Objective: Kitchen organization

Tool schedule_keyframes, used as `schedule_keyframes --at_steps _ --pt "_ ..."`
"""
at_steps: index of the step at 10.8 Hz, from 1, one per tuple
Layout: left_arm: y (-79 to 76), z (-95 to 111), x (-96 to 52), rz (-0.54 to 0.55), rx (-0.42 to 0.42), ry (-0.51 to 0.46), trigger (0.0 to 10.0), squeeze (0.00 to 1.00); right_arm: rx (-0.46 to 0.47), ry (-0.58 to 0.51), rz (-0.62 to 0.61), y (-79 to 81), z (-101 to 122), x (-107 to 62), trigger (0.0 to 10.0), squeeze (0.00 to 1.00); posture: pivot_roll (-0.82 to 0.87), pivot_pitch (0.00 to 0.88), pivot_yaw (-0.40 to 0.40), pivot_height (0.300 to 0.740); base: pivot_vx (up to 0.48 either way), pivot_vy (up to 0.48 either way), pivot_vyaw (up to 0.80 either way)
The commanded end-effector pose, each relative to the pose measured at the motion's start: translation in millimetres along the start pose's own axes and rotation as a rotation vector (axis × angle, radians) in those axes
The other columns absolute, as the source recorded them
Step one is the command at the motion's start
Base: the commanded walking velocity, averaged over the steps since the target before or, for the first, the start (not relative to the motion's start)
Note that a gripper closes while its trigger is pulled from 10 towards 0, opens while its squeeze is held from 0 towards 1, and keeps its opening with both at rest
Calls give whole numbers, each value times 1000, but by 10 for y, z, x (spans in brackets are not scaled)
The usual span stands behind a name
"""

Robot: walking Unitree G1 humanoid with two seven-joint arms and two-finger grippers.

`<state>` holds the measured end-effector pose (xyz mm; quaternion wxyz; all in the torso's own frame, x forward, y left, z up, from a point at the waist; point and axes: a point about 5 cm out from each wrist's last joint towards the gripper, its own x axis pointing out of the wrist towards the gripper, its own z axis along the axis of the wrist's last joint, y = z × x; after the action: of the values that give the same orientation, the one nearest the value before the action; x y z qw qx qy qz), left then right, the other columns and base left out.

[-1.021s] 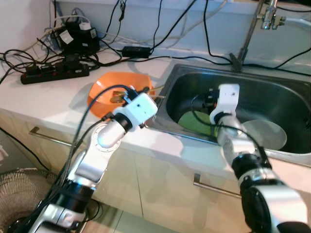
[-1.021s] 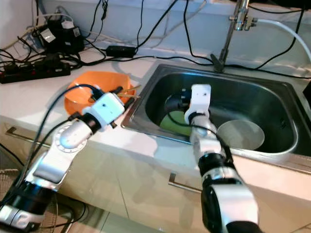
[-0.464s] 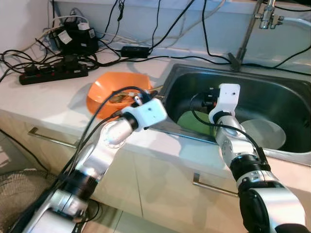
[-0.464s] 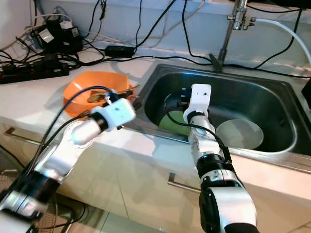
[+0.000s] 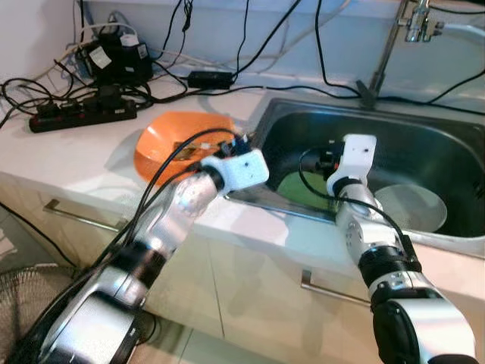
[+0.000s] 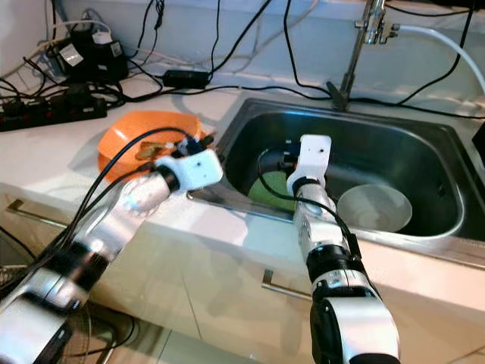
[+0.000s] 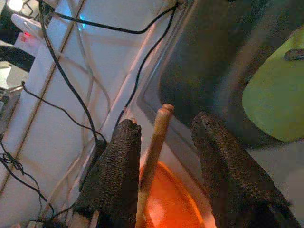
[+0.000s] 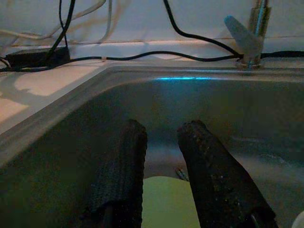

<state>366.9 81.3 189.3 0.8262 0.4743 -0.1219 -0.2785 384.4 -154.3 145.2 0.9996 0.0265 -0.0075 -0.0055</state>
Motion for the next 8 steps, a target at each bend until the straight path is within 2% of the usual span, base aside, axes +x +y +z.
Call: schedule_keyframes --at_steps 1,2,8 --pt "24 11 31 10 19 -3 10000 0 13 3 -7 -14 1 -9 10000 0 161 0 50 740 0 0 0" --pt "50 9 48 32 20 -4 0 0 15 3 -12 -23 -2 -14 10000 0 161 0 51 740 0 0 0" --pt "124 -25 47 75 33 -3 0 0 17 10 -9 -7 -17 -21 10000 0 172 0 43 740 0 0 0"
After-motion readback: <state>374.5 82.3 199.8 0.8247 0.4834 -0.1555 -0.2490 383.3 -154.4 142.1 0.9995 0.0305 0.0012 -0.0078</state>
